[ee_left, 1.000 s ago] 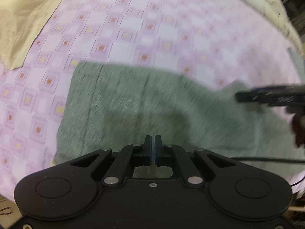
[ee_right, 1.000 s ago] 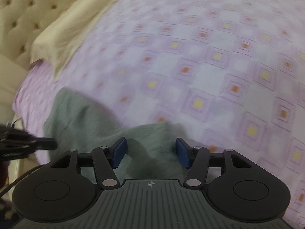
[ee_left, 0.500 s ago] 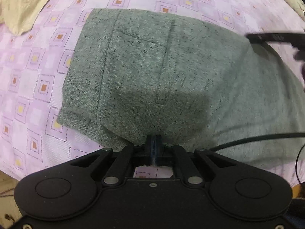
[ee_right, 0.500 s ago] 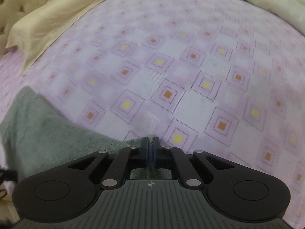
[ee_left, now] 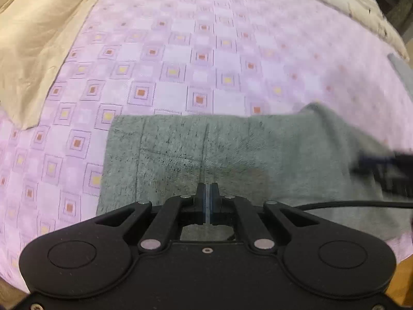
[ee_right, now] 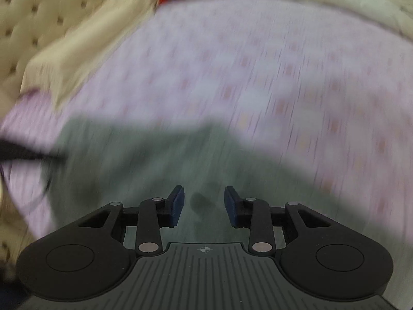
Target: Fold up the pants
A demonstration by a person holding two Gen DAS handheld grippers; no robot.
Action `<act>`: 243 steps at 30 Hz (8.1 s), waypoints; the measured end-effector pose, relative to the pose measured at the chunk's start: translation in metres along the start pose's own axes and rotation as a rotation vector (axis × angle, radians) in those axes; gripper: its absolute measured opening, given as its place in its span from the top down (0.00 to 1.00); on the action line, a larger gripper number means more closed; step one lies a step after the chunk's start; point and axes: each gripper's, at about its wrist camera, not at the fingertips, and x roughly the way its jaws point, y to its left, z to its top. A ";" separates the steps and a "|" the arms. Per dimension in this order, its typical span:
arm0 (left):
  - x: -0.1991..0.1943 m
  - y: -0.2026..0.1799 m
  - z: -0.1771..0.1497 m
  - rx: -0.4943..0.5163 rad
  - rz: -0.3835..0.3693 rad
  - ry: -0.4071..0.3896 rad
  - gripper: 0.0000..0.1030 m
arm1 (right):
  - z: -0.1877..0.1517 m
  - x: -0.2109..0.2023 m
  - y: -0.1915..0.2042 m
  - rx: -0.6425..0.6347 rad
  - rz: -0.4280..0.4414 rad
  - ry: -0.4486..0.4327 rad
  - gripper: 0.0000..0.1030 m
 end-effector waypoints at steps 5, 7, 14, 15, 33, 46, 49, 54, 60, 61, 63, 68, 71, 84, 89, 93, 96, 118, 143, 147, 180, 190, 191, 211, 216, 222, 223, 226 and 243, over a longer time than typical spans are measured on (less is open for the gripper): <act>0.035 0.004 -0.023 0.118 0.125 0.130 0.87 | -0.083 0.014 0.048 -0.120 -0.044 0.199 0.65; 0.031 0.008 -0.032 0.150 0.109 0.102 0.87 | -0.096 0.008 0.060 -0.130 -0.061 0.207 0.68; 0.031 0.010 -0.038 0.180 0.102 0.105 0.88 | -0.102 0.009 0.101 -0.328 -0.288 0.062 0.67; 0.031 0.011 -0.039 0.179 0.100 0.104 0.88 | -0.102 0.013 0.104 -0.364 -0.285 0.064 0.67; -0.030 0.017 -0.040 0.145 0.049 0.001 0.92 | -0.120 0.024 0.139 -0.590 -0.188 0.085 0.95; 0.018 0.014 -0.059 0.134 0.167 0.104 0.92 | -0.114 -0.060 0.064 -0.066 -0.271 -0.079 0.76; 0.004 0.008 -0.058 0.103 0.182 0.071 0.92 | -0.127 -0.086 0.001 0.165 -0.359 -0.117 0.75; -0.025 -0.026 -0.049 0.042 0.203 -0.035 0.92 | -0.161 -0.134 -0.107 0.472 -0.508 -0.193 0.69; -0.028 -0.113 -0.046 0.033 0.178 -0.063 0.92 | -0.204 -0.177 -0.226 0.656 -0.604 -0.239 0.59; -0.026 -0.127 -0.047 0.042 0.172 -0.061 0.92 | -0.211 -0.184 -0.247 0.672 -0.618 -0.244 0.59; -0.022 -0.158 -0.047 0.074 0.159 -0.054 0.92 | -0.224 -0.193 -0.279 0.700 -0.621 -0.247 0.58; -0.011 -0.229 -0.062 0.168 0.109 -0.042 0.92 | -0.245 -0.191 -0.348 0.740 -0.516 -0.224 0.46; -0.005 -0.262 -0.069 0.201 0.091 -0.040 0.91 | -0.252 -0.190 -0.374 0.728 -0.466 -0.195 0.43; 0.008 -0.349 -0.070 0.254 0.074 -0.006 0.91 | -0.240 -0.185 -0.406 0.688 -0.153 -0.156 0.92; 0.020 -0.381 -0.059 0.278 0.031 -0.003 0.91 | -0.250 -0.184 -0.411 0.678 -0.262 -0.094 0.92; 0.033 -0.419 -0.052 0.358 -0.020 -0.015 0.91 | -0.254 -0.182 -0.405 0.690 -0.265 -0.126 0.91; 0.045 -0.447 -0.048 0.406 -0.065 -0.011 0.91 | -0.254 -0.184 -0.408 0.700 -0.251 -0.125 0.91; 0.082 -0.486 -0.073 0.315 -0.148 0.154 0.92 | -0.266 -0.176 -0.417 0.726 -0.186 -0.202 0.75; 0.017 -0.356 -0.088 0.415 -0.225 0.060 0.93 | -0.149 -0.243 -0.272 0.547 -0.263 -0.269 0.90; 0.006 -0.306 -0.075 0.385 -0.200 0.023 0.93 | -0.111 -0.228 -0.215 0.483 -0.208 -0.289 0.90; 0.035 -0.237 -0.075 0.340 -0.128 0.131 0.92 | -0.144 -0.083 -0.166 0.485 -0.170 0.019 0.67; 0.018 -0.230 -0.100 0.241 -0.031 0.068 0.92 | -0.122 -0.117 -0.181 0.363 -0.129 -0.094 0.70; 0.015 -0.227 -0.102 0.218 -0.019 0.058 0.92 | -0.116 -0.114 -0.185 0.355 -0.138 -0.098 0.70; -0.046 -0.071 -0.126 -0.082 0.167 -0.074 0.92 | -0.097 -0.102 -0.104 0.165 -0.101 -0.075 0.68; -0.047 -0.021 -0.115 -0.067 0.163 -0.093 0.92 | -0.085 -0.091 -0.059 0.174 -0.105 -0.086 0.68; -0.054 0.035 -0.084 -0.057 0.128 -0.131 0.92 | -0.062 -0.070 -0.006 0.156 -0.098 -0.107 0.68; -0.052 0.043 -0.078 -0.059 0.113 -0.127 0.92 | -0.060 -0.069 0.002 0.156 -0.099 -0.112 0.68; -0.043 0.061 -0.064 -0.066 0.079 -0.118 0.92 | -0.055 -0.064 0.019 0.158 -0.104 -0.120 0.68; 0.005 0.102 -0.077 -0.134 -0.077 -0.058 0.50 | -0.056 -0.059 0.065 0.216 -0.180 -0.082 0.68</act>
